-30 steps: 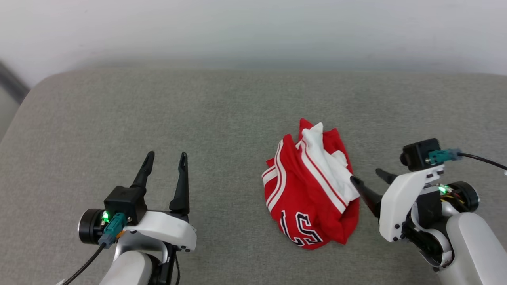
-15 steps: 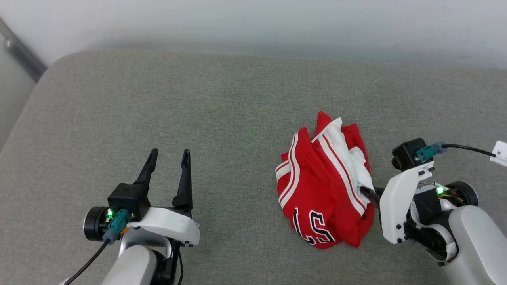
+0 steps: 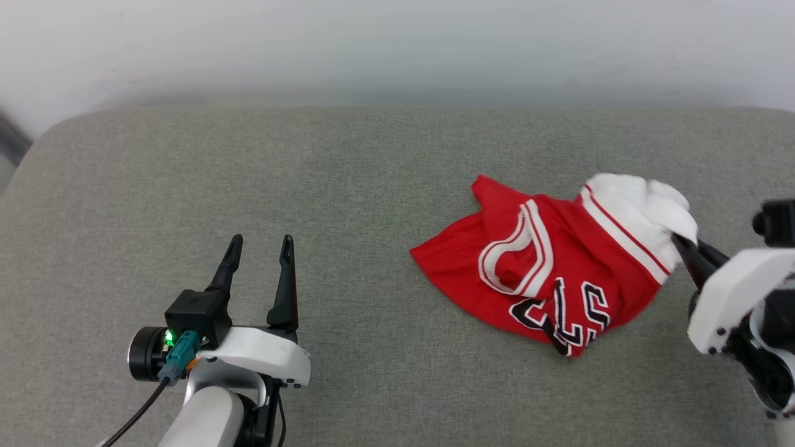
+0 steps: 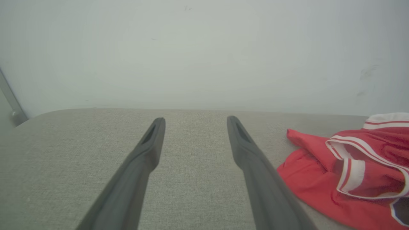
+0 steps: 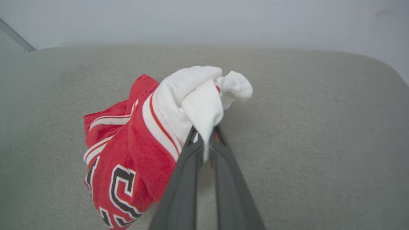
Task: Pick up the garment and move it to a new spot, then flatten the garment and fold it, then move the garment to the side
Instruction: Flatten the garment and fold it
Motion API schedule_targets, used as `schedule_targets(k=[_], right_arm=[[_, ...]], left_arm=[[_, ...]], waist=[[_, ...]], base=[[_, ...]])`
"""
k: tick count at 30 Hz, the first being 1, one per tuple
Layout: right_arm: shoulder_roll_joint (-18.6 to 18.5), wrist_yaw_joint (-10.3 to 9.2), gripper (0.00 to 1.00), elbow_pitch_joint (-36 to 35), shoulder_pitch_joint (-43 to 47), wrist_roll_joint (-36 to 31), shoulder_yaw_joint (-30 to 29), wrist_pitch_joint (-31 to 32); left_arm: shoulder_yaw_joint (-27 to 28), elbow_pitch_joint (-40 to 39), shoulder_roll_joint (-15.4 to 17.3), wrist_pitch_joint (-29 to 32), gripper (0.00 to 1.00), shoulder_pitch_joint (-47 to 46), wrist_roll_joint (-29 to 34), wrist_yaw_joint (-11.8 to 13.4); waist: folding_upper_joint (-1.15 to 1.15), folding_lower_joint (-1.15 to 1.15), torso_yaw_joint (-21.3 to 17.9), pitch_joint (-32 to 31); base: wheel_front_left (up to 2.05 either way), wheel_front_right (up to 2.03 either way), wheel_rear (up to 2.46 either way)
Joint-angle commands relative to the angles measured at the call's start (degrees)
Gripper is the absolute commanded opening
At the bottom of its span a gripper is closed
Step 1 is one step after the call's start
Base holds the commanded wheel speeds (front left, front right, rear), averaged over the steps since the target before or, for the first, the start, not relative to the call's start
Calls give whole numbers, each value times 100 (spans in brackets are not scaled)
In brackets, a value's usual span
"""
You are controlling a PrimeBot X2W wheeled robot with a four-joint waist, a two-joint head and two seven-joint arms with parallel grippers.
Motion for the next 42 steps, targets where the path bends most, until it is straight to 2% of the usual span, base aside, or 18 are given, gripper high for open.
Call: schedule_targets(k=[1, 6, 9, 10, 11, 12, 20, 26, 32, 42], right_arm=[[124, -4, 0, 32, 239, -70, -260, -71], [583, -3, 0, 501, 1029, -419, -1345, -333], [741, -3, 0, 736, 1206, -572, -1649, -436], [797, -3, 29, 849, 1293, -671, -1735, -477], [879, -3, 52, 966, 1339, -695, -1812, -542], [916, -3, 100, 1034, 1350, -771, -1854, -654], [1054, -3, 100, 871, 849, -1149, -1847, -2293], [1084, -3, 100, 530, 779, -1623, -1235, -3183], [1077, -3, 100, 185, 1105, -1747, -624, -3467], [1101, -4, 100, -391, 1802, -1539, -148, -3271]], left_arm=[[11, -7, 18, -37, 100, 61, -12, 8], [0, -19, 49, -18, 100, 84, -33, 25], [-3, -31, 61, 3, 100, 90, -36, 31], [-6, -33, 67, 16, 100, 93, -40, 37], [-1, -36, 77, 25, 100, 98, -49, 42], [3, -41, 84, 34, 100, 102, -55, 44], [40, -64, 151, 62, 100, 231, -112, 104], [12, -47, 217, 127, 100, 352, -126, 133], [-40, -60, 289, 214, 100, 570, -123, 187], [-72, -237, 439, 411, 100, 935, -154, 296]], waist=[[0, -1, -54, -16], [0, -1, -144, -7], [0, -1, -170, -5], [0, -1, -178, -6], [0, -1, -185, -5], [0, -1, -194, -4], [0, -1, -250, -110], [0, -1, -211, -336], [0, -1, -196, -642], [0, -1, -294, -812]], base=[[0, 0, 0], [0, 0, 0], [0, 0, 0], [0, 0, 0], [0, 0, 0], [0, 0, 0], [0, 0, 0], [0, 0, 0], [0, 0, 0], [0, 0, 0]])
